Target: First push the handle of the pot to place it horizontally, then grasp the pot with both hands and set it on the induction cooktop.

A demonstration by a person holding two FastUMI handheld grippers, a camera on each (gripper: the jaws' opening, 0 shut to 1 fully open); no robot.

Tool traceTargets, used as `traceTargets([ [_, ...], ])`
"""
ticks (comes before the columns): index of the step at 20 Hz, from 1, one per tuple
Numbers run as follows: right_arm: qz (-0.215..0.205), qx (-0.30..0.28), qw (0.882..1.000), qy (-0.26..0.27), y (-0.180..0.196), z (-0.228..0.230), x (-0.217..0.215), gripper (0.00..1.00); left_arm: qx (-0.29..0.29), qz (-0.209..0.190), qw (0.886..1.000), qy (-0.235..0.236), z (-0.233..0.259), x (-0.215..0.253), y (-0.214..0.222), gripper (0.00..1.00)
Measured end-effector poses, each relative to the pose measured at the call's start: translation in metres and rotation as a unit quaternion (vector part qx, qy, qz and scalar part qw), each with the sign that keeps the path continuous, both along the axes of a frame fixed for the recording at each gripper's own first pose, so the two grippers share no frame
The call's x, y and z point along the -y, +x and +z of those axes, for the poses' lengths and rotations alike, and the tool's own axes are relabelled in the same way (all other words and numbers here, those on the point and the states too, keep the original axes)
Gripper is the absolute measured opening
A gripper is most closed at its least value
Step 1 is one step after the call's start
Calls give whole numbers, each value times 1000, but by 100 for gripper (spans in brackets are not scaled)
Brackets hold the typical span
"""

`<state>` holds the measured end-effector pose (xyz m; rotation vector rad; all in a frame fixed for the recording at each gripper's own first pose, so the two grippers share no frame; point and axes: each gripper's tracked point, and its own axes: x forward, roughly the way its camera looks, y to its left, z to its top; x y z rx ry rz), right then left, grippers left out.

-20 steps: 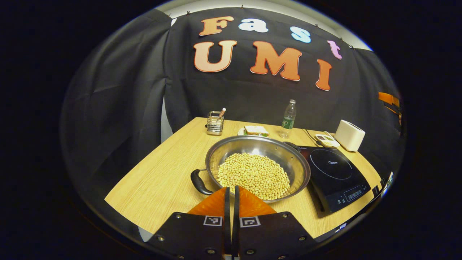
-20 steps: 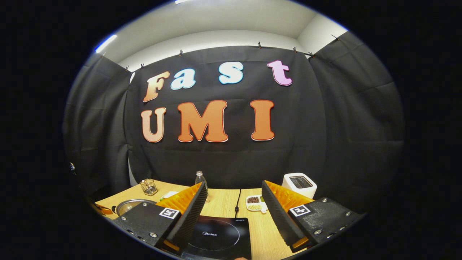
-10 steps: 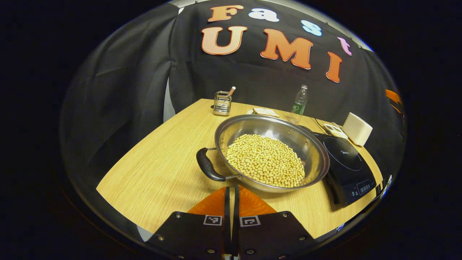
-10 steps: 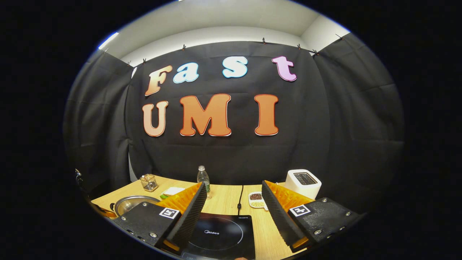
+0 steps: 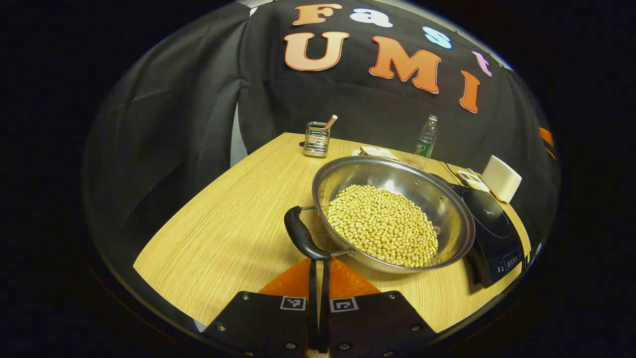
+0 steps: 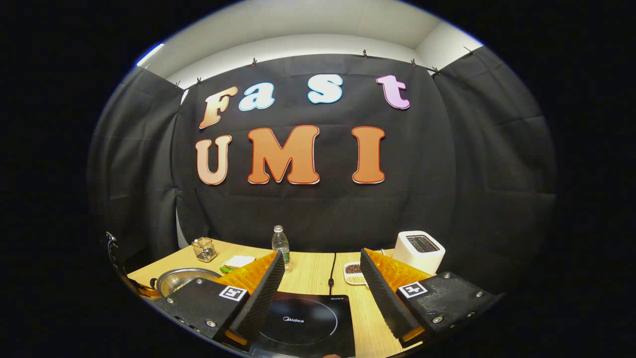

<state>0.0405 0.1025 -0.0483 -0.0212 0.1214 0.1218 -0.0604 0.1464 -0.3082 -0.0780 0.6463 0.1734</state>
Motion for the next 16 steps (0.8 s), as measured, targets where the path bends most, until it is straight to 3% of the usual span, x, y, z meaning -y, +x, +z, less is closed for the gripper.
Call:
traceTargets([
  [4, 0, -1, 1000, 3, 1, -4, -1, 95, 3, 3, 1000, 9, 0, -10, 10, 2],
  [5, 0, -2, 1000, 2, 1, -5, -1, 100, 4, 3, 1000, 11, 0, -13, 13, 2],
  [6, -2, -2, 1000, 3, 2, -5, 0, 95, 3, 6, 1000, 11, 0, -16, 16, 2],
  [12, -7, -4, 1000, 1, 4, -9, -1, 95, 10, 8, 1000, 21, -1, -33, 35, 2],
  [13, -7, -4, 1000, 1, 5, -11, -2, 100, 12, 6, 1000, 24, -1, -37, 38, 2],
  [15, -6, -5, 1000, 2, 4, -13, -5, 95, 15, 4, 1000, 27, -2, -40, 45, 2],
  [16, -5, -6, 1000, 2, 5, -15, -7, 100, 16, 3, 999, 28, -2, -43, 48, 2],
])
